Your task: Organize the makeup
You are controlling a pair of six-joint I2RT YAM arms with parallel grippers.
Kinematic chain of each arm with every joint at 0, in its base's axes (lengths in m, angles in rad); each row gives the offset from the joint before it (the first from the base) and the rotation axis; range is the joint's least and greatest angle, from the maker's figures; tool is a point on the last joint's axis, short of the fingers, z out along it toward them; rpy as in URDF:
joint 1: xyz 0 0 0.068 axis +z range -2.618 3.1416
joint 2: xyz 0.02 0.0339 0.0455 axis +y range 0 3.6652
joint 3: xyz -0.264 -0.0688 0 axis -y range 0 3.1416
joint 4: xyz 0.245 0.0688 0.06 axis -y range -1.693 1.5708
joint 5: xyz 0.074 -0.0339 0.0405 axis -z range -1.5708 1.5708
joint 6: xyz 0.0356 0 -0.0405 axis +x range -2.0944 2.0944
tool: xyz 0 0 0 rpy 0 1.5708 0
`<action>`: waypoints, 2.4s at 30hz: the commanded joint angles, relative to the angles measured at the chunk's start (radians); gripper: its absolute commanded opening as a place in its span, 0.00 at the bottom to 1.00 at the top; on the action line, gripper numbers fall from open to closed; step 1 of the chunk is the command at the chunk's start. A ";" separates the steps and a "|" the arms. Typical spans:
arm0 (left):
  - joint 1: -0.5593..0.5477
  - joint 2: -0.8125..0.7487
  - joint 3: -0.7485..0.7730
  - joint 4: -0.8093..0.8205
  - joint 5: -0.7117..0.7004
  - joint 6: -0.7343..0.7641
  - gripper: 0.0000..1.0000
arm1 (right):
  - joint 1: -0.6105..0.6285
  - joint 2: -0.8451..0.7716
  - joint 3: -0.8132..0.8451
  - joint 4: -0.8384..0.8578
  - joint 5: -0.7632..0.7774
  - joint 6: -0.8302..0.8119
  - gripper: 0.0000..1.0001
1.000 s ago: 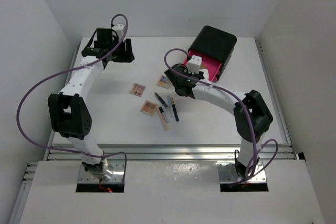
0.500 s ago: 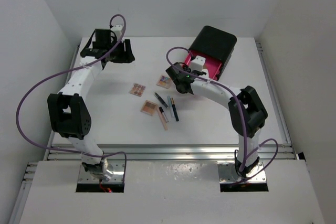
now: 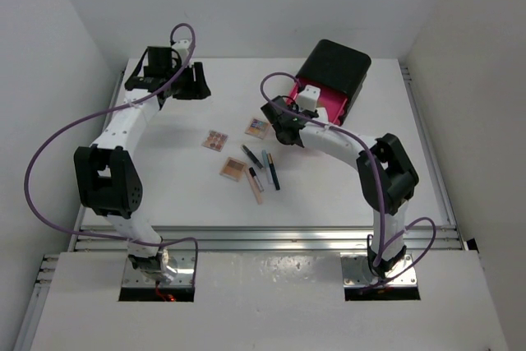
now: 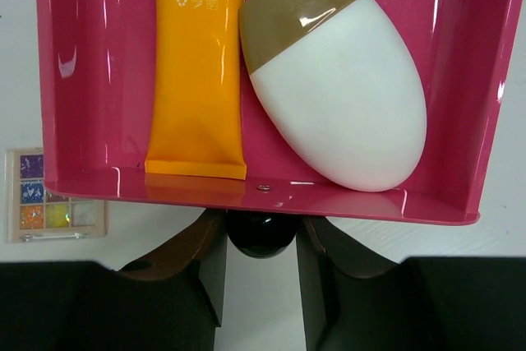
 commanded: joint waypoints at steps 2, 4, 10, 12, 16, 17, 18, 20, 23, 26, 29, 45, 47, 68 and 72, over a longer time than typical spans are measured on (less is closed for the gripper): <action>0.021 -0.021 0.000 0.032 0.019 -0.012 0.61 | -0.014 -0.060 -0.006 0.177 0.082 -0.116 0.04; 0.030 -0.012 0.000 0.032 0.019 -0.012 0.61 | -0.011 -0.066 -0.016 0.235 0.104 -0.172 0.00; 0.039 -0.012 -0.009 0.032 0.019 -0.012 0.61 | -0.012 -0.106 -0.037 0.401 0.134 -0.339 0.00; 0.039 -0.012 -0.009 0.032 0.019 -0.003 0.61 | -0.017 -0.118 -0.056 0.456 0.136 -0.379 0.00; 0.039 -0.012 -0.009 0.032 0.019 -0.003 0.61 | -0.031 -0.105 -0.036 0.470 0.142 -0.413 0.00; 0.039 -0.012 -0.009 0.032 0.019 -0.003 0.61 | -0.043 -0.096 -0.033 0.462 0.142 -0.408 0.00; 0.039 -0.012 -0.009 0.032 0.019 -0.003 0.61 | -0.046 -0.091 -0.028 0.461 0.142 -0.405 0.00; 0.039 -0.012 -0.009 0.032 0.019 -0.003 0.61 | -0.060 -0.079 -0.020 0.459 0.141 -0.402 0.00; 0.048 -0.012 -0.009 0.032 0.019 -0.003 0.61 | -0.081 -0.047 0.004 0.462 0.136 -0.402 0.00; 0.057 -0.003 -0.009 0.032 0.019 -0.003 0.61 | -0.100 -0.034 0.013 0.488 0.127 -0.445 0.00; 0.057 -0.003 -0.009 0.032 0.028 -0.003 0.61 | -0.112 -0.023 0.024 0.534 0.101 -0.466 0.00; 0.057 0.016 -0.009 0.032 0.019 0.007 0.61 | -0.232 0.081 0.118 0.528 0.007 -0.459 0.02; 0.057 0.016 -0.009 0.032 0.019 0.007 0.61 | -0.229 0.073 0.107 0.531 -0.004 -0.444 0.07; 0.057 0.016 -0.018 0.032 0.028 0.016 0.66 | -0.252 0.018 0.013 0.499 -0.079 -0.368 0.52; 0.057 0.016 -0.018 0.032 0.028 0.016 0.66 | -0.247 -0.003 -0.008 0.426 -0.096 -0.307 0.52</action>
